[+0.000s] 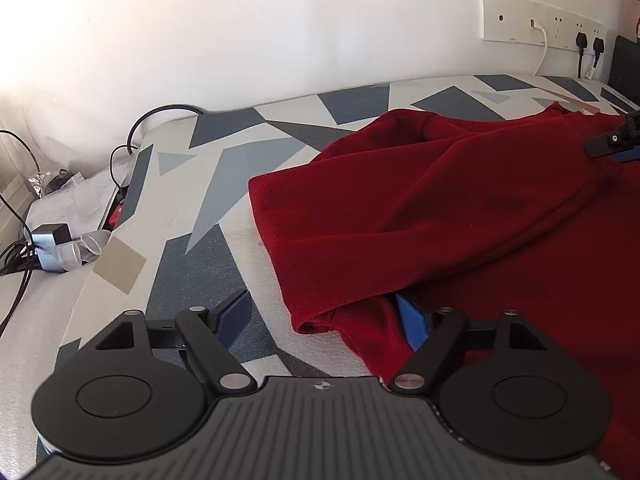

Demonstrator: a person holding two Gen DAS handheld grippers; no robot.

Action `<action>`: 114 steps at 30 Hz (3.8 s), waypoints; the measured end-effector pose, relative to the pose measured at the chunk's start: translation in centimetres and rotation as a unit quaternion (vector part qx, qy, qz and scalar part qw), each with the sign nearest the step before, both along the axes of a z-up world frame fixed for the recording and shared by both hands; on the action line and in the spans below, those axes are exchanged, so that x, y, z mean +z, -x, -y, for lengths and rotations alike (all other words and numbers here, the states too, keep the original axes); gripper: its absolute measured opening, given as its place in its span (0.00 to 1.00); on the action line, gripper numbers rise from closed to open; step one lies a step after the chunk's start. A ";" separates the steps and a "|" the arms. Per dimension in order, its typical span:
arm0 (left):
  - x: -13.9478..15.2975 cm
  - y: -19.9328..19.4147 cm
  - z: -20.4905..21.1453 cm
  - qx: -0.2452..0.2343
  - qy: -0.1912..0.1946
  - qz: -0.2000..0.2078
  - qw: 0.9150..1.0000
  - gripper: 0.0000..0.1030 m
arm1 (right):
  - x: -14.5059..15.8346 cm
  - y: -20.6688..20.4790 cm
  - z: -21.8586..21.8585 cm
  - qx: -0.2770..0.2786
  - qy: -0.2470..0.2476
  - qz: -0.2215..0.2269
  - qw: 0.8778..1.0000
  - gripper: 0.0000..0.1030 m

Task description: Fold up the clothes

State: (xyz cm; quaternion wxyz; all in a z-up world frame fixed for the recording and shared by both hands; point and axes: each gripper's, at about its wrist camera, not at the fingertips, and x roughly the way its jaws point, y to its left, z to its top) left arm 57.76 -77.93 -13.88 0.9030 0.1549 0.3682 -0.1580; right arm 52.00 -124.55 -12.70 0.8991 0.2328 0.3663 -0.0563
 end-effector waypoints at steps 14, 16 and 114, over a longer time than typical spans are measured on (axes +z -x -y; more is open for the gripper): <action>-0.2 0.5 0.4 -0.005 -0.028 0.023 0.999 0.77 | 3.2 2.5 2.7 -0.050 -0.006 0.066 0.997 0.01; -0.2 0.4 0.4 -0.005 -0.032 0.025 0.999 0.77 | 2.7 2.9 3.5 -0.062 0.004 0.047 0.997 0.01; -0.9 2.6 7.7 -0.192 0.014 -0.109 0.975 1.00 | -2.0 26.3 0.3 -0.388 0.041 -0.106 0.915 0.63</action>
